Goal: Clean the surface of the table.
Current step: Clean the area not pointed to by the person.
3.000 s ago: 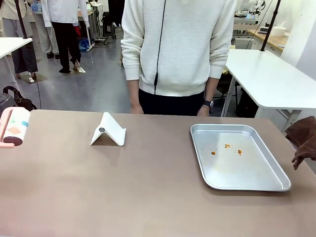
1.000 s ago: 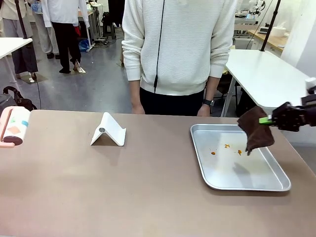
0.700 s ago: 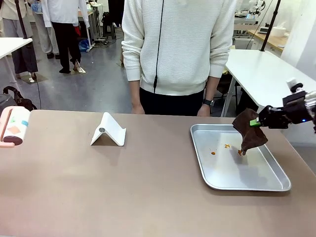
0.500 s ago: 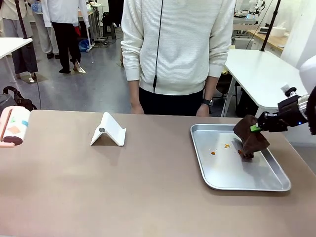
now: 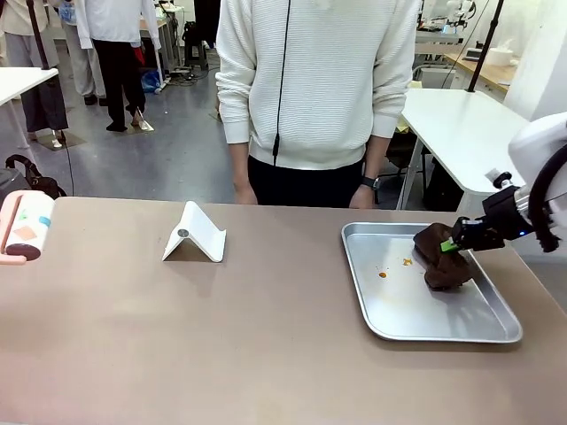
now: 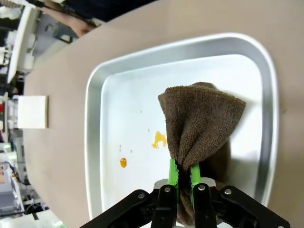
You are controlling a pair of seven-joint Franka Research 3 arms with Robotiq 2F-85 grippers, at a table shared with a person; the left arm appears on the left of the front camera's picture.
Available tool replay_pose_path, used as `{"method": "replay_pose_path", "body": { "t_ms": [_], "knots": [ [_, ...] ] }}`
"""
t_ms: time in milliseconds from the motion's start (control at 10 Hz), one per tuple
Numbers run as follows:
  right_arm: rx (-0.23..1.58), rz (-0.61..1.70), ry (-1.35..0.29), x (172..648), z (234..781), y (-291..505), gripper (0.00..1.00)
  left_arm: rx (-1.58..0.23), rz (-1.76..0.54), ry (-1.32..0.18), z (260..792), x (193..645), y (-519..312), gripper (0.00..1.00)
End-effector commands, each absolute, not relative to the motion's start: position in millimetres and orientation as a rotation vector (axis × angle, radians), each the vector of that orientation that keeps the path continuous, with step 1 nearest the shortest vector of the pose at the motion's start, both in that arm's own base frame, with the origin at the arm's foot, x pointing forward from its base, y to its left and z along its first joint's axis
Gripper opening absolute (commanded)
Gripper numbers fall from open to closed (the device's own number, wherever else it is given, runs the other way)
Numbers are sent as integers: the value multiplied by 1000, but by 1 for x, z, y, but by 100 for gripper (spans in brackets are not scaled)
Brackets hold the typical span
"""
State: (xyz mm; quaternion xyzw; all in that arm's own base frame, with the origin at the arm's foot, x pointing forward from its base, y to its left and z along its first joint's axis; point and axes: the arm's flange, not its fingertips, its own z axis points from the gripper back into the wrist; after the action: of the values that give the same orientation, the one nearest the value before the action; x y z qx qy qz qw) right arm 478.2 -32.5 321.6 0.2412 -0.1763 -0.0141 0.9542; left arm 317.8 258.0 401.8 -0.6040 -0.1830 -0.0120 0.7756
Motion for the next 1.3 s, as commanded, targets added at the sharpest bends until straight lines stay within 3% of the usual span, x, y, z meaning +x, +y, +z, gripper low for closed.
{"method": "replay_pose_path", "body": {
  "t_ms": [0,700,1200],
  "knots": [
    [473,-40,-387,482,298,-18,11,-1310,-25,-409,405,315,256,21],
    [542,17,-304,470,266,37,11,-1310,-25,-409,405,315,256,21],
    [607,254,-201,442,261,110,11,-1310,-25,-409,405,315,256,21]
  ]
}}
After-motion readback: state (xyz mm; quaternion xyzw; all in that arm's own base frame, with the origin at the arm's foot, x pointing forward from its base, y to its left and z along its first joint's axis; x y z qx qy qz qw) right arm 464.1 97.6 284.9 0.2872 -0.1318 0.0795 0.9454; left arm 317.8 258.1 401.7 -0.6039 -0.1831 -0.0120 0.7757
